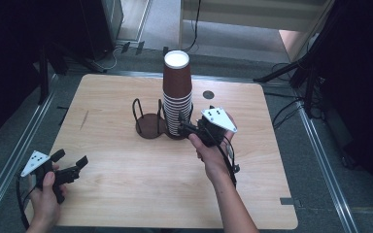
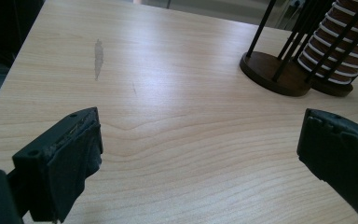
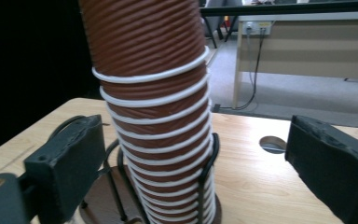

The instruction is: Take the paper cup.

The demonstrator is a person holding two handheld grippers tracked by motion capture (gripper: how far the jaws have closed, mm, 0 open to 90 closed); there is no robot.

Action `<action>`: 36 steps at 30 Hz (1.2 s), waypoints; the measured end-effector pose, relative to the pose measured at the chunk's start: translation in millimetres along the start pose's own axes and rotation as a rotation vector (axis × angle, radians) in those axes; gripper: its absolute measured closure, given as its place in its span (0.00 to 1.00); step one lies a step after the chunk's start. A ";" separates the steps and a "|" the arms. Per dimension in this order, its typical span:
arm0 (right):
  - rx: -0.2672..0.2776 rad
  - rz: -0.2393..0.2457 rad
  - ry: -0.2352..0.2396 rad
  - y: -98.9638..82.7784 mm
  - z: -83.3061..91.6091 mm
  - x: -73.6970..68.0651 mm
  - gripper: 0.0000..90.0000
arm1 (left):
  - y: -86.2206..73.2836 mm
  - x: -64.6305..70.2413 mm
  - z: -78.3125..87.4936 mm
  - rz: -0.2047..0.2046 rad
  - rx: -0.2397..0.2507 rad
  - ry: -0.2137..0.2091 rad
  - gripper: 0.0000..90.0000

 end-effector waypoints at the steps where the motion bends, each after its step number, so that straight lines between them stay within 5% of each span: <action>1: 0.000 0.000 0.000 0.0 0.0 0.0 0.04 | 0.1 0.0 0.0 -0.001 0.001 0.001 0.01; 18: -0.011 -0.030 0.063 11.4 -15.1 -24.8 0.00 | 0.4 0.0 0.3 0.008 0.008 -0.004 0.01; 36: -0.010 -0.009 0.033 23.9 -36.8 -39.1 0.00 | 0.0 -0.4 0.8 0.013 0.005 -0.008 0.01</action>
Point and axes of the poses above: each handheld gripper's, and its own axes: z roughly backward along the jaws, y roughly out of its top, x roughly to its right, the point moved 10 cm from there along -z, roughly forward along the jaws, and after that the axes turned 15 degrees about -y, right-handed, at the moved point
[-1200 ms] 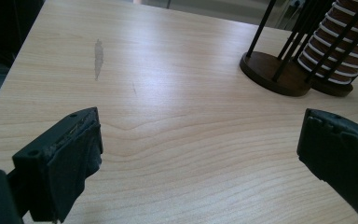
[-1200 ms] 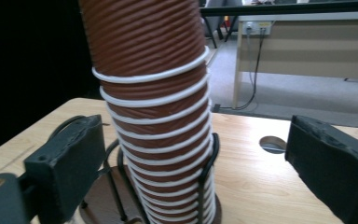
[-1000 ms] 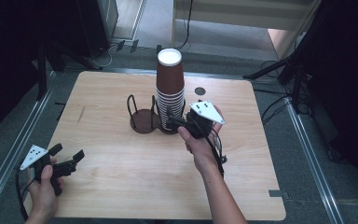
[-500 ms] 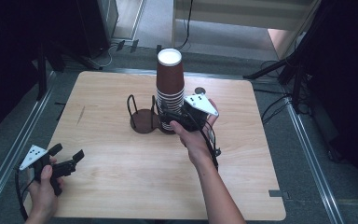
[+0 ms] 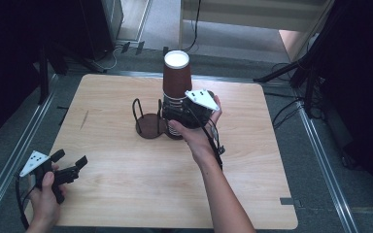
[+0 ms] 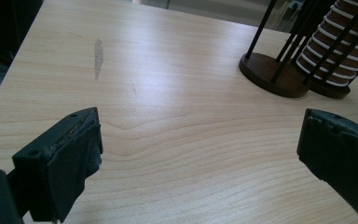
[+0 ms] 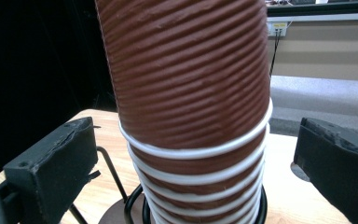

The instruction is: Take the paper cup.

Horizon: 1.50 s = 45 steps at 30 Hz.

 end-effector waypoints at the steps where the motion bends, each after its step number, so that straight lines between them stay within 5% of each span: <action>1: 0.006 0.005 -0.004 1.1 -1.3 -0.5 0.00 | 0.0 -0.1 0.1 0.000 0.000 -0.001 0.01; 30: 0.041 0.058 -0.057 15.7 -33.8 -12.2 0.00 | -0.1 -0.5 0.1 0.003 0.000 -0.002 0.01; 45: 0.067 0.040 -0.059 22.4 -36.6 -12.1 0.07 | -0.1 -0.6 0.0 0.003 0.000 -0.002 0.01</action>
Point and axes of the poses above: each handheld gripper's, and its own axes: z roughly backward along the jaws, y roughly out of its top, x roughly to its right, the point moved 10 cm from there along -z, roughly forward along the jaws, and after that the axes turned 15 degrees about -y, right-handed, at the moved point
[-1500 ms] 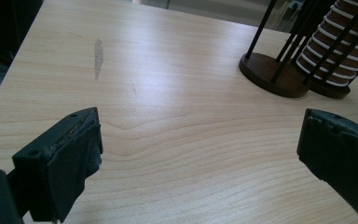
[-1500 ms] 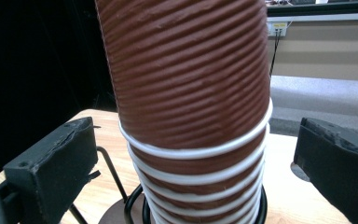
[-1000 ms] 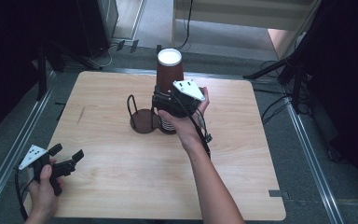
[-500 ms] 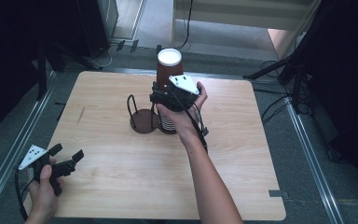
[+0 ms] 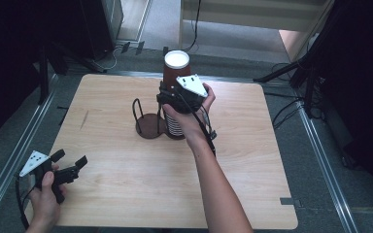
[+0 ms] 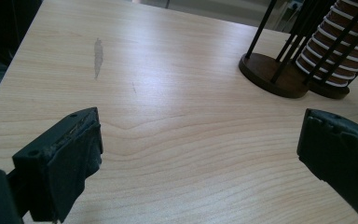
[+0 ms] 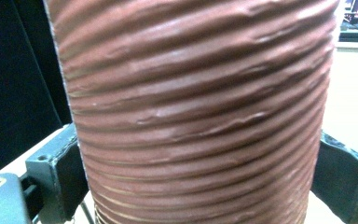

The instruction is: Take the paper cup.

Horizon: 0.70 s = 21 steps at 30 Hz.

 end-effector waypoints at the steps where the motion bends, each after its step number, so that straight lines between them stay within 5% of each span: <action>1: 0.001 0.001 0.000 0.3 0.3 0.0 0.07 | 0.0 0.0 -0.1 0.001 0.000 0.001 0.01; 11: 0.007 0.024 -0.002 3.4 1.7 -0.5 0.09 | 0.0 0.5 -0.1 0.000 -0.001 -0.001 0.01; 21: 0.050 -0.015 0.017 24.9 9.0 -1.7 0.11 | -0.1 0.7 -0.1 -0.002 0.000 -0.002 0.01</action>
Point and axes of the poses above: each handheld gripper's, and its own axes: z roughly backward along the jaws, y roughly out of its top, x roughly to its right, the point moved 10 cm from there along -z, roughly forward along the jaws, and after that the axes turned 15 degrees about -y, right-handed, at the moved point
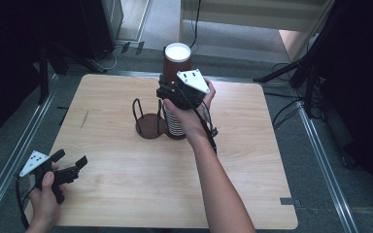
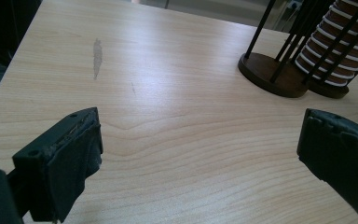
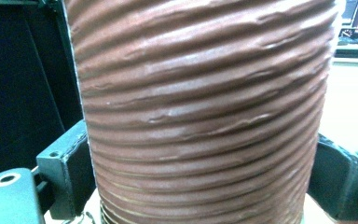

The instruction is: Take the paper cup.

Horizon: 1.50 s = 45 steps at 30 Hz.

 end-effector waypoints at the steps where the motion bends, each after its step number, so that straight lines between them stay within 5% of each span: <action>1: -0.001 0.000 -0.005 0.9 0.1 0.4 0.11 | 0.0 0.0 0.0 0.000 0.000 0.000 0.01; 24: 0.041 -0.004 0.022 35.5 9.1 -4.5 0.12 | -0.2 -0.3 -0.3 -0.003 -0.006 0.004 0.01; 45: 0.117 -0.046 0.047 66.0 27.4 8.0 0.13 | -0.1 -0.6 -0.6 -0.003 -0.006 0.007 0.01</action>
Point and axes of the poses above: each handheld gripper's, and its own axes: z roughly backward along the jaws, y roughly out of its top, x roughly to its right, the point moved 10 cm from there along -z, roughly forward along the jaws, and after that the axes turned 15 degrees about -y, right-handed, at the moved point
